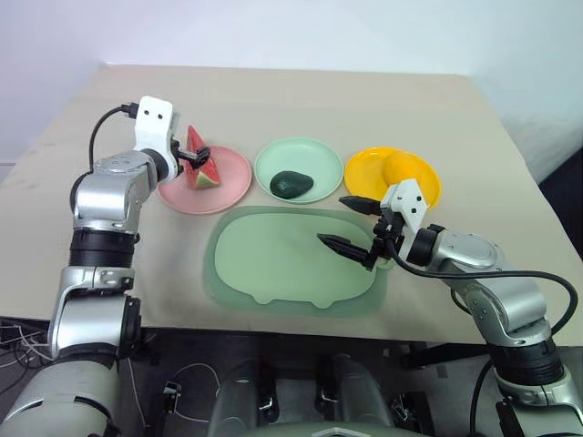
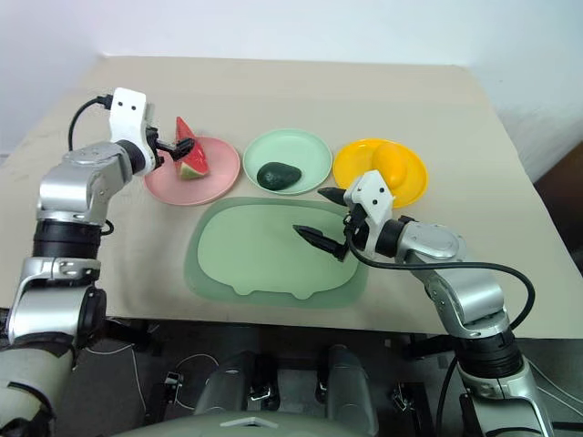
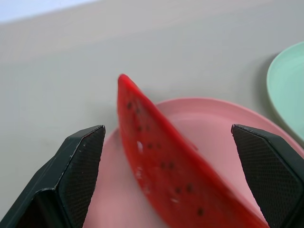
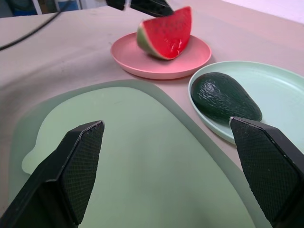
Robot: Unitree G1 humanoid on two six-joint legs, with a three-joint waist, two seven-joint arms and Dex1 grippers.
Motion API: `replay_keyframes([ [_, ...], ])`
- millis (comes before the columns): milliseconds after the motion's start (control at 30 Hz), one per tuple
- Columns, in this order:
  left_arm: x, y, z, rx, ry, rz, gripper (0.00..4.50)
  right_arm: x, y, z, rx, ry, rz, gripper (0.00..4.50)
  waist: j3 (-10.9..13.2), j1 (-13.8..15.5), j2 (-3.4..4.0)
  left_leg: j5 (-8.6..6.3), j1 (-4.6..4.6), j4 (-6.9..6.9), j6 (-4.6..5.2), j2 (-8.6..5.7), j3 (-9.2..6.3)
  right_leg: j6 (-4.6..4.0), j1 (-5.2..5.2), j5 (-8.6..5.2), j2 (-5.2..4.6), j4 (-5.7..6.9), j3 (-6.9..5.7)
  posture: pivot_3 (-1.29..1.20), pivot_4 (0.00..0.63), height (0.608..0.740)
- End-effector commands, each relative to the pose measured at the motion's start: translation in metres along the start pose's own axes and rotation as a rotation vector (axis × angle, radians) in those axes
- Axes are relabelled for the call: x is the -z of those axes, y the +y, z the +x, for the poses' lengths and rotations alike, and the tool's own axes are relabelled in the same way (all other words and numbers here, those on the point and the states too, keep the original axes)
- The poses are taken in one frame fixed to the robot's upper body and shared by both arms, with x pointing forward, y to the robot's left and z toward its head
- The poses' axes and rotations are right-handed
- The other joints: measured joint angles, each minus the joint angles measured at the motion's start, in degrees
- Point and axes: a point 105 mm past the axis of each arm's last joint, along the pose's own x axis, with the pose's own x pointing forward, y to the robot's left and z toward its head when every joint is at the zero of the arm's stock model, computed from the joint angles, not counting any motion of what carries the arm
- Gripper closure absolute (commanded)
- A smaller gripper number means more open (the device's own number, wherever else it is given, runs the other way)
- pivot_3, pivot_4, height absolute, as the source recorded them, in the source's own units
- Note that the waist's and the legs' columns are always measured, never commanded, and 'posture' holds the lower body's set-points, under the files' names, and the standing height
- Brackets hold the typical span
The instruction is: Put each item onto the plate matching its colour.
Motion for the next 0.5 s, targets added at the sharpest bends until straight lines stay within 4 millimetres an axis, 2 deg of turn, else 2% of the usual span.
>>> replay_keyframes([
  [33, -0.031, -0.011, -0.022, 0.105, -0.185, -0.007, 0.03, -0.014, -0.002, -0.006, 0.01, -0.049, -0.036, 0.0, 0.0, 0.1, 0.0, -0.02, 0.0, 0.01, -0.03, 0.0, 0.0, 0.0, 0.01, 0.0, -0.01, 0.0, 0.0, 0.0, 0.15, 0.696],
  [133, -0.039, -0.03, -0.051, 0.289, -0.369, -0.068, 0.03, -0.017, -0.002, -0.011, 0.017, -0.065, -0.036, 0.0, 0.0, 0.0, 0.0, -0.05, -0.01, 0.02, -0.03, -0.01, 0.02, 0.0, 0.01, 0.0, -0.03, -0.03, 0.02, 0.0, 0.15, 0.696],
  [233, -0.025, -0.043, -0.076, 0.423, -0.403, -0.012, 0.03, -0.019, -0.001, -0.014, 0.023, -0.077, -0.021, 0.0, 0.0, 0.0, 0.01, -0.05, 0.02, 0.03, -0.02, 0.0, 0.0, 0.0, 0.03, 0.0, -0.02, -0.01, 0.02, 0.0, 0.15, 0.696],
  [333, -0.013, -0.043, -0.09, 0.488, -0.403, -0.041, 0.03, -0.016, -0.005, -0.019, 0.057, -0.076, -0.018, 0.0, 0.0, 0.1, 0.02, -0.05, 0.06, 0.04, -0.04, 0.01, 0.01, -0.01, 0.05, 0.0, -0.01, 0.02, 0.02, 0.0, 0.15, 0.696],
  [500, 0.007, -0.032, -0.098, 0.495, -0.417, -0.045, 0.03, -0.011, -0.007, -0.026, 0.081, -0.077, 0.002, 0.0, 0.0, 0.3, 0.03, -0.09, 0.05, 0.05, -0.01, -0.01, 0.0, 0.04, 0.08, -0.05, -0.05, -0.09, 0.02, 0.0, 0.15, 0.696],
])
